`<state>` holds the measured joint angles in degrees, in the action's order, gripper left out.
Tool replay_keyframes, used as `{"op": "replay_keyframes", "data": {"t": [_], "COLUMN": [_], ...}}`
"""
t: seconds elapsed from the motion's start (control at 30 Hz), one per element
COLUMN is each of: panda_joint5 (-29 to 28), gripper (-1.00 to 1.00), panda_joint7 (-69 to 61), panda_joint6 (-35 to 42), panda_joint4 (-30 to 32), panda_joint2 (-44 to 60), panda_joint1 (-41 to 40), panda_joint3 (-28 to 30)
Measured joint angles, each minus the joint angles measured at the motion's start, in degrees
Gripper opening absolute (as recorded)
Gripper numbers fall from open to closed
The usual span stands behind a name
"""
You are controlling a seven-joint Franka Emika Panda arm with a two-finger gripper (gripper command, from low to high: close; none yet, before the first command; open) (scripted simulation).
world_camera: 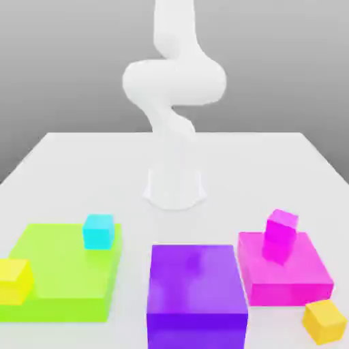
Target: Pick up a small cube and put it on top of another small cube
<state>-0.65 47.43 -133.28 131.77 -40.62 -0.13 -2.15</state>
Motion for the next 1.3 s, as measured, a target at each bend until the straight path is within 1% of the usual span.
{"op": "replay_keyframes", "data": {"t": [0.27, 0.57, 0.77, 0.97, 1.1, 1.13, 1.3], "panda_joint5": [-3.1, -8.7, -12.0, -13.2, -16.7, -17.4, -17.4], "gripper": [0.0, 0.0, 0.0, 0.0, 0.0, -1.0, -1.0], "panda_joint7": [5.9, 13.9, 19.0, 22.6, 25.5, 26.1, 26.1], "panda_joint6": [-4.9, -10.2, -13.7, -17.6, -23.1, -24.4, -24.5], "panda_joint4": [0.0, -0.1, -0.1, -0.1, -1.7, -2.1, -2.1], "panda_joint2": [16.8, 35.6, 48.1, 60.3, 68.6, 70.3, 70.3], "panda_joint1": [0.0, 2.0, 6.0, 9.9, 13.1, 13.9, 13.9], "panda_joint3": [-7.1, -13.4, -14.7, -15.9, -12.7, -11.7, -11.7]}}
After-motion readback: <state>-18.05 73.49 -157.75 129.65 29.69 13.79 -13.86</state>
